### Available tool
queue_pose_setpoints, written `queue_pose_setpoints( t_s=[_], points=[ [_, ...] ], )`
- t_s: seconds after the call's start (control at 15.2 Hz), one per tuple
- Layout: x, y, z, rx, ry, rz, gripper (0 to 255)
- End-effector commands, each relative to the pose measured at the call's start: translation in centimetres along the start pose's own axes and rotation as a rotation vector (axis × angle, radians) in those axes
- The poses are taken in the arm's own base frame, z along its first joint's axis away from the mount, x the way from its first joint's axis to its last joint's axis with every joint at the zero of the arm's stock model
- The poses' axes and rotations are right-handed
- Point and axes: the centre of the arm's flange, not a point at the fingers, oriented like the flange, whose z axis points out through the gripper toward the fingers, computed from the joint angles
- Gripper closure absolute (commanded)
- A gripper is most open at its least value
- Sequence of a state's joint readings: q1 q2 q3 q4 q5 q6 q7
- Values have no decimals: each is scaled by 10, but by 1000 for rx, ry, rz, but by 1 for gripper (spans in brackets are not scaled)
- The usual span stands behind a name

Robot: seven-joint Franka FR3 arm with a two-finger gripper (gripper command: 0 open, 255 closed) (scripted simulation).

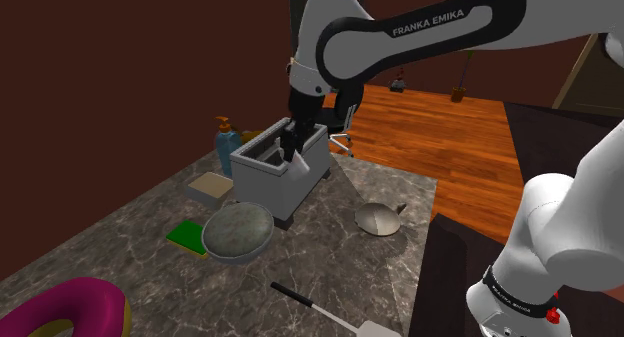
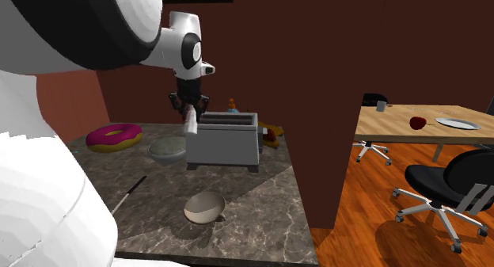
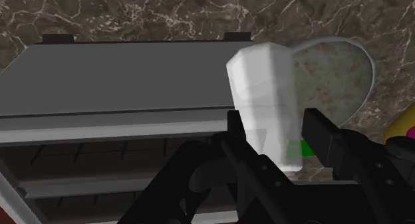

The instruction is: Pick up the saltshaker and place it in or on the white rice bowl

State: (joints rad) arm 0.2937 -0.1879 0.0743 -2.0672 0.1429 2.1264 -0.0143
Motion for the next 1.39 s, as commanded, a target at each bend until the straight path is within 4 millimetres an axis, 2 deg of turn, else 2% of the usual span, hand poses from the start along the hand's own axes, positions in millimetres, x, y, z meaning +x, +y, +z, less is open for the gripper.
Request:
queue_pose_setpoints(
  t_s=[0.0, 0.73, 1.32],
  points=[
    [14, -22, 2, 0, 0, 1, 255],
    [82, -142, 29, 0, 0, 1, 255],
    [71, -137, 75, 0, 0, 1, 255]
  ],
)
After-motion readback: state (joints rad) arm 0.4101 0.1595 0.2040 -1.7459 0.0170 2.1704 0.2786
